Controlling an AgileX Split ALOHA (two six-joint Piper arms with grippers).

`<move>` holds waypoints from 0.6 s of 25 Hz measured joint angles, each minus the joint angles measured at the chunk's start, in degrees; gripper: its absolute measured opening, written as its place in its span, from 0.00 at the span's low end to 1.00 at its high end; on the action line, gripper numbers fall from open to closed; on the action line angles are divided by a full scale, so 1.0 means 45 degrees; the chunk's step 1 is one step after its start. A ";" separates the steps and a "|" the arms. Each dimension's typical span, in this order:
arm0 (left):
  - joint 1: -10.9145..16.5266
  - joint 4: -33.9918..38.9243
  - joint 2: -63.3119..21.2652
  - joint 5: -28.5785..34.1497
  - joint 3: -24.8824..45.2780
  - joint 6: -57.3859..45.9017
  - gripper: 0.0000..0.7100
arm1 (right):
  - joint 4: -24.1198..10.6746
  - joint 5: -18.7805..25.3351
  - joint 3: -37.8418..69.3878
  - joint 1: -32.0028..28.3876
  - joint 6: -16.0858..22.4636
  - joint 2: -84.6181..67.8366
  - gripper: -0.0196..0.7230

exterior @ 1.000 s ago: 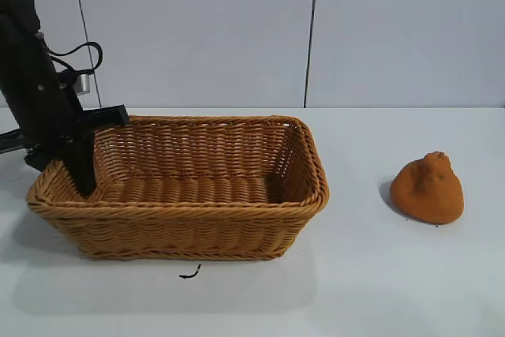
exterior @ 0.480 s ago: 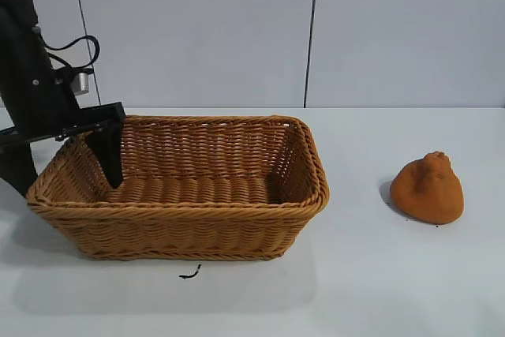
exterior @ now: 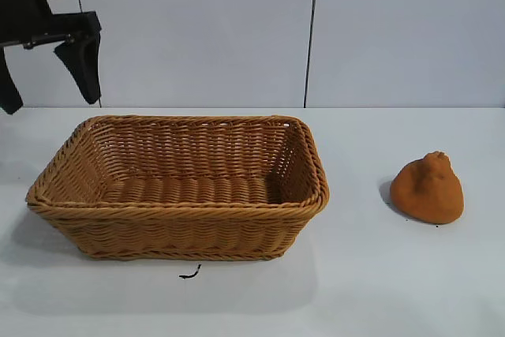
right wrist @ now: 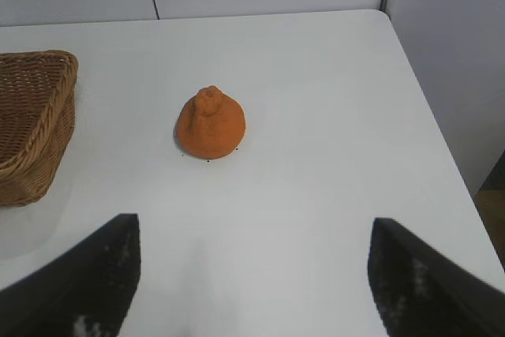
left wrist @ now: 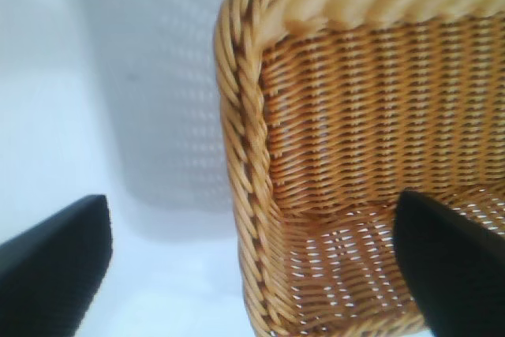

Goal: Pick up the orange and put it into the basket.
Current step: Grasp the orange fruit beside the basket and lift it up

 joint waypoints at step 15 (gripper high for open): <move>0.1192 0.2875 -0.0045 0.0229 -0.1061 -0.0407 0.98 | 0.0000 0.0000 0.0000 0.0000 0.0000 0.0000 0.76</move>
